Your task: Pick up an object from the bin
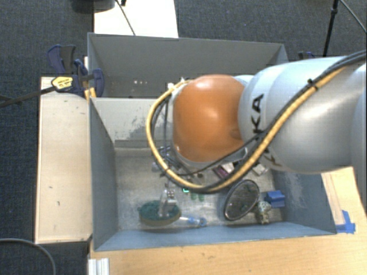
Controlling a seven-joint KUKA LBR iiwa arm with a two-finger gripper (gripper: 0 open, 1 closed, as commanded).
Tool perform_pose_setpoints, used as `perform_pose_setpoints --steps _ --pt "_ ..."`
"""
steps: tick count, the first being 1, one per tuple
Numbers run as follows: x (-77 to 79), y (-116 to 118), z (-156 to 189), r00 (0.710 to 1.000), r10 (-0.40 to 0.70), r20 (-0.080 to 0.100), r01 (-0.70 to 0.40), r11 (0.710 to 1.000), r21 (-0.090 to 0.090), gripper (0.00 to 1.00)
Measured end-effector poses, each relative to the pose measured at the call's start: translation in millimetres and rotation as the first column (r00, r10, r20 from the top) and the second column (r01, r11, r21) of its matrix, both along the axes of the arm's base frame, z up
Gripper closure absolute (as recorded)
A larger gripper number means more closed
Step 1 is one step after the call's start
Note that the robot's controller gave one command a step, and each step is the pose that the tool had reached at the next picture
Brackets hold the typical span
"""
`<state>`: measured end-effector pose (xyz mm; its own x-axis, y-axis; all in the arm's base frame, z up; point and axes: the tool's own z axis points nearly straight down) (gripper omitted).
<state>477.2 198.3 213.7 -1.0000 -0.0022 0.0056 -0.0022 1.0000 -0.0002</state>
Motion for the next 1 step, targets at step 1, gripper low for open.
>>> perform_pose_setpoints --steps 1 --pt "12.1 -24.8 -144.3 0.999 0.045 0.013 -0.045 0.999 0.003 0.0"
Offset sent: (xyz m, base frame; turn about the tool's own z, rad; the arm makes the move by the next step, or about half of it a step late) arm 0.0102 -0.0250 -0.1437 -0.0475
